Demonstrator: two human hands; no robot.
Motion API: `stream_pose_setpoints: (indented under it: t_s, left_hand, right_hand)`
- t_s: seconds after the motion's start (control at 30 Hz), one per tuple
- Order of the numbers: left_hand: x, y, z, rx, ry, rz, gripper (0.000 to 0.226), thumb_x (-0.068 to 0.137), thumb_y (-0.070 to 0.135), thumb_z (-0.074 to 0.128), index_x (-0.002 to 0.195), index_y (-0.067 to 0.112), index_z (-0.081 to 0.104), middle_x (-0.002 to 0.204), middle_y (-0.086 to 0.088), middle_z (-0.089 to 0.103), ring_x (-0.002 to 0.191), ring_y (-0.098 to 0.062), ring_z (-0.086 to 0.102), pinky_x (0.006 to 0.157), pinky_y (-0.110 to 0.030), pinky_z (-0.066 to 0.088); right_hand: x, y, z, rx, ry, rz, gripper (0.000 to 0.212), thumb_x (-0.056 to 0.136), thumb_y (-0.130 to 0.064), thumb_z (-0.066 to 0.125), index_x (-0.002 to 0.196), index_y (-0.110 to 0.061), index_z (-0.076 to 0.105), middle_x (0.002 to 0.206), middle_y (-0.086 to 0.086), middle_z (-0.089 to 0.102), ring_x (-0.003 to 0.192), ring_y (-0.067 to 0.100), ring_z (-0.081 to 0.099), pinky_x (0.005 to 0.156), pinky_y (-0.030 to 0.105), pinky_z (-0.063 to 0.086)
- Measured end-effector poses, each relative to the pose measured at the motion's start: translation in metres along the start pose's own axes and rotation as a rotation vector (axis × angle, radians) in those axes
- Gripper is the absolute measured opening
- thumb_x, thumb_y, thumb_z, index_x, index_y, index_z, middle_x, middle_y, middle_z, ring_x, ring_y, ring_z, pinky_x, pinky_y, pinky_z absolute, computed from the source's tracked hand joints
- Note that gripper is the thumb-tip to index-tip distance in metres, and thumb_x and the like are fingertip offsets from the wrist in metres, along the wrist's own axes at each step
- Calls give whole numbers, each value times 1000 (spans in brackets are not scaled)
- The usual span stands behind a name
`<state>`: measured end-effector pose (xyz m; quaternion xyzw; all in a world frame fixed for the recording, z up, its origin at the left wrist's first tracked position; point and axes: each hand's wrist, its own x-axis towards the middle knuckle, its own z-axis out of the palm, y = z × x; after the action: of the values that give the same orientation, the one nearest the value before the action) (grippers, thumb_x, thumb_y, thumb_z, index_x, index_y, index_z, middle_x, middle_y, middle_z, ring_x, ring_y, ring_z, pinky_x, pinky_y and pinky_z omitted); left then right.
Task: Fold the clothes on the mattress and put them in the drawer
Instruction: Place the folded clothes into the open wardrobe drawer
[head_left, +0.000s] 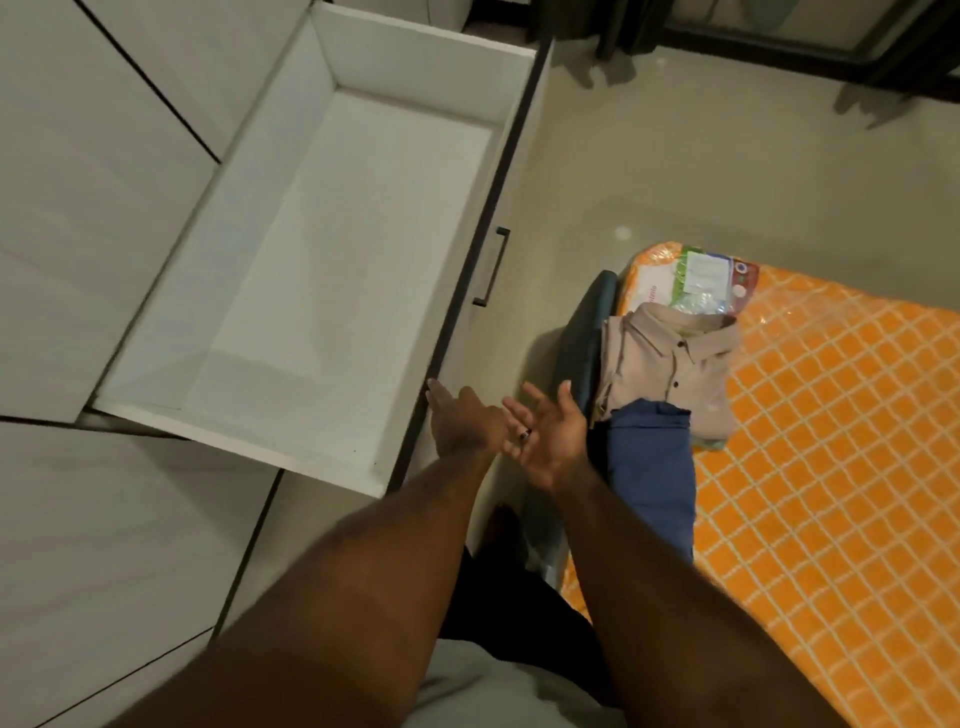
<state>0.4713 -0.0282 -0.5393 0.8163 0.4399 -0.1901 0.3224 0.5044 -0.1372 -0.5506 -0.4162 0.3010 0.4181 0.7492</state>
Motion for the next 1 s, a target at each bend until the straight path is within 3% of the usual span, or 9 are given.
stream_pose_setpoints:
  t_s: [0.13,0.23,0.33,0.4,0.5,0.57,0.73,0.87,1.0]
  left_hand:
    - [-29,24,47,-142,-120,17,43,93,23,58,134,8,51,146,-18,40,120,-37,55,98,-41,51]
    - [-44,43,83,-178,-359,-26,27,93,23,64,114,6,65,118,-16,66,103,-36,65,89,-38,53]
    - [-59,54,121,-308,-591,-119,22,93,22,67,75,14,56,78,-11,58,60,-22,53,65,-31,45]
    - [-62,55,142,-340,-627,-145,21,93,21,68,79,11,58,82,-17,58,62,-24,49,67,-33,41]
    - [-66,56,168,-425,-632,-202,35,92,23,70,116,-2,65,117,-24,66,96,-36,63,77,-35,44]
    - [-65,55,181,-465,-632,-244,42,92,23,71,125,-2,63,126,-20,65,106,-36,62,80,-36,47]
    - [-65,59,190,-565,-647,-313,41,96,22,67,128,-1,60,117,-10,61,87,-24,53,70,-30,40]
    - [-65,61,197,-634,-703,-358,51,86,32,77,127,8,61,120,-3,59,95,-23,55,85,-35,41]
    - [-70,69,203,-649,-685,-289,39,75,27,84,107,15,64,112,-2,68,94,-20,62,78,-33,48]
  right_hand:
    - [-14,-32,-68,95,89,-85,68,100,-68,34,145,-20,53,140,12,61,130,30,57,104,47,47]
    - [-31,-50,-122,125,232,-150,63,101,-64,40,139,-16,57,131,12,65,123,31,62,107,47,47]
    - [-48,-62,-157,75,478,-268,40,105,-45,48,118,-11,64,106,9,71,92,25,69,79,35,55]
    - [-53,-64,-176,-92,689,-347,24,103,-25,56,87,-10,64,77,6,65,64,21,58,58,28,49]
    - [-50,-59,-216,-610,924,-348,17,97,-18,61,82,-13,68,80,5,63,74,29,58,69,37,48]
    - [-48,-54,-231,-777,849,-259,16,95,-29,68,99,-14,70,96,5,67,91,30,63,79,40,50]
    - [-28,-42,-252,-918,639,-174,37,92,-34,74,123,-16,65,115,6,71,103,31,67,90,51,56]
    - [-26,-40,-249,-920,640,-189,35,98,-28,66,128,-12,59,115,5,64,98,26,59,80,37,45]
    - [-33,-47,-252,-864,692,-193,28,100,-24,55,125,-10,57,112,9,61,97,31,58,80,39,44]
